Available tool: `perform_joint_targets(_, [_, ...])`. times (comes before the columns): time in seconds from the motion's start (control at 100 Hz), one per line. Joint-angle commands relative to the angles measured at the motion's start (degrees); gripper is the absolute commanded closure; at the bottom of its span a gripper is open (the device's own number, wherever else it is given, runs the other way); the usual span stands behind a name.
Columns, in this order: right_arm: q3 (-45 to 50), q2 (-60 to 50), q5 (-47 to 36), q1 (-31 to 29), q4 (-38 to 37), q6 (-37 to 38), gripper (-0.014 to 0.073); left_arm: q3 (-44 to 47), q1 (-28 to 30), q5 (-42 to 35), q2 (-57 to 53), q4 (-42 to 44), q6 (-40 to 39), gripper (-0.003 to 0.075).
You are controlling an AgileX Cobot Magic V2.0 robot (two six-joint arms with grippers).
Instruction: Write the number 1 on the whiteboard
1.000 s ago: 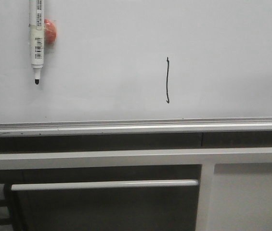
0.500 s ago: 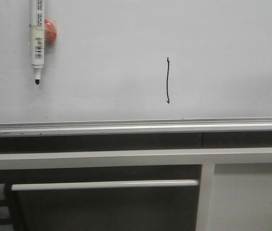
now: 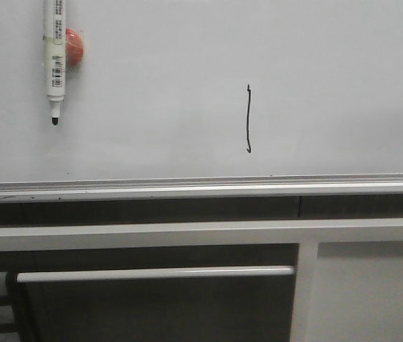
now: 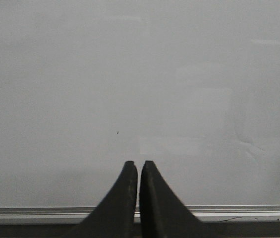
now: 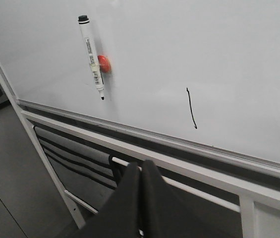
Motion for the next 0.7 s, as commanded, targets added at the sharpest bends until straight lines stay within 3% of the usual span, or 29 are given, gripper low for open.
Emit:
perform_joint_targets(0.0, [-1.5, 0.6, -2.8, -0.3, 1.7, -0.2, 0.0657, 2.3, 0.1, -3.7, -1.3, -0.5, -0.5, 0.0741])
perform_joint_targets(0.13, [-1.5, 0.6, -3.8, -0.3, 1.7, -0.3, 0.0657, 2.3, 0.1, -3.7, -1.3, -0.5, -0.5, 0.0741])
perform_joint_targets(0.25, [-0.6, 0.6, -11.1, -0.3, -1.9, 0.1, 0.0657, 2.3, 0.1, -3.7, -1.3, -0.5, -0.5, 0.0741])
perform_joint_targets(0.32, [0.1, 0.6, -17.4, -0.7, -11.7, 9.5, 0.0657, 2.3, 0.1, -3.7, -1.3, -0.5, -0.5, 0.0741])
perform_joint_targets(0.35, [0.3, 0.6, -19.6, -1.3, -20.2, 15.7, 0.0657, 2.3, 0.1, -3.7, -1.3, -0.5, -0.5, 0.0741])
perform_joint_targets(0.42, [1.2, 0.6, -21.4, -3.4, -36.8, 30.7, 0.0657, 2.3, 0.1, -3.7, -1.3, -0.5, -0.5, 0.0741])
perform_joint_targets(0.47, [1.9, 0.6, -21.2, -5.4, -43.4, 37.4, 0.0657, 2.3, 0.1, -3.7, -1.3, -0.5, -0.5, 0.0741])
perform_joint_targets(0.69, [7.2, 0.6, -22.6, -18.1, -48.0, 38.8, 0.0657, 2.3, 0.1, -3.7, -1.3, -0.5, -0.5, 0.0741])
